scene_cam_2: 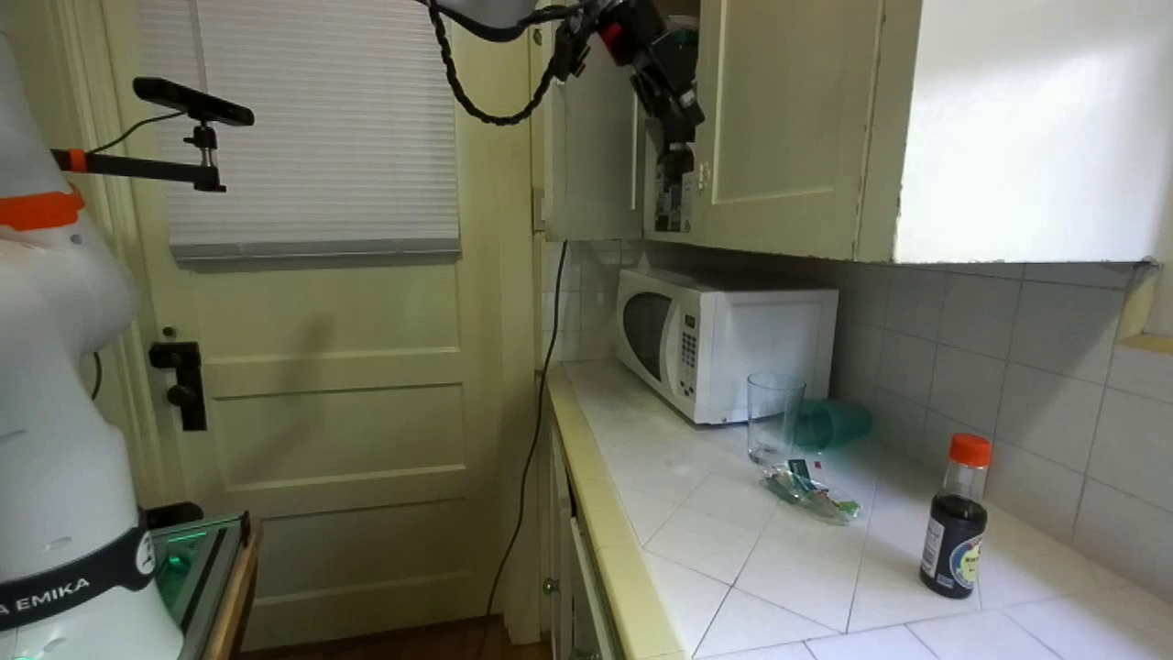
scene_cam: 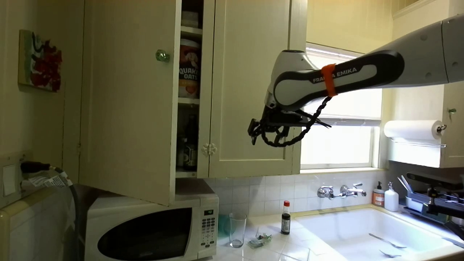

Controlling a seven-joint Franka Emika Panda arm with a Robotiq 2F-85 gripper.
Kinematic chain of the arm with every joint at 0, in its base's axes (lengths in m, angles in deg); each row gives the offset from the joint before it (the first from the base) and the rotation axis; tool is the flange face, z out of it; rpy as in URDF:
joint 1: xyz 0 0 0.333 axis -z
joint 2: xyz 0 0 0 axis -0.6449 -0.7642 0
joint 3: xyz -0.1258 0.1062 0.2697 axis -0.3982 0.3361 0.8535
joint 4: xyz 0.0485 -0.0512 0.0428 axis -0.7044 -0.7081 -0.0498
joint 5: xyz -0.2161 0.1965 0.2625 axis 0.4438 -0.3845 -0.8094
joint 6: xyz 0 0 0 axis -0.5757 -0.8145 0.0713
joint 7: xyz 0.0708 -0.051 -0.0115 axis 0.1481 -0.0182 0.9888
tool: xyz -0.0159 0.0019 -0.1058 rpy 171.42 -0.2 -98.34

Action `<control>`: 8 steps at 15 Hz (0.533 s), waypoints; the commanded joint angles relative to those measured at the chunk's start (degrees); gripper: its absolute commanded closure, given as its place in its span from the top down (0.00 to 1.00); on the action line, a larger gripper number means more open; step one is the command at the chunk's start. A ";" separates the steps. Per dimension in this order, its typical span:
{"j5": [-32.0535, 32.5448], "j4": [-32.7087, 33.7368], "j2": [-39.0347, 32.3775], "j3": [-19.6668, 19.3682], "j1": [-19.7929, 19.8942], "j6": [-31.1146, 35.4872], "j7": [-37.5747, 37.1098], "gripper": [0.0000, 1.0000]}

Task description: Close the right cabinet door then remove the white box from the left cabinet and place it on the counter.

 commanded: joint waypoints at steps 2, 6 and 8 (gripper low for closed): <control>0.07 0.29 -0.15 0.26 -1.55 -0.61 0.30 1.00; 0.07 0.47 -0.21 -0.16 -1.42 -0.61 0.32 1.00; -1.07 2.59 -3.73 0.83 -3.00 -0.73 4.47 1.00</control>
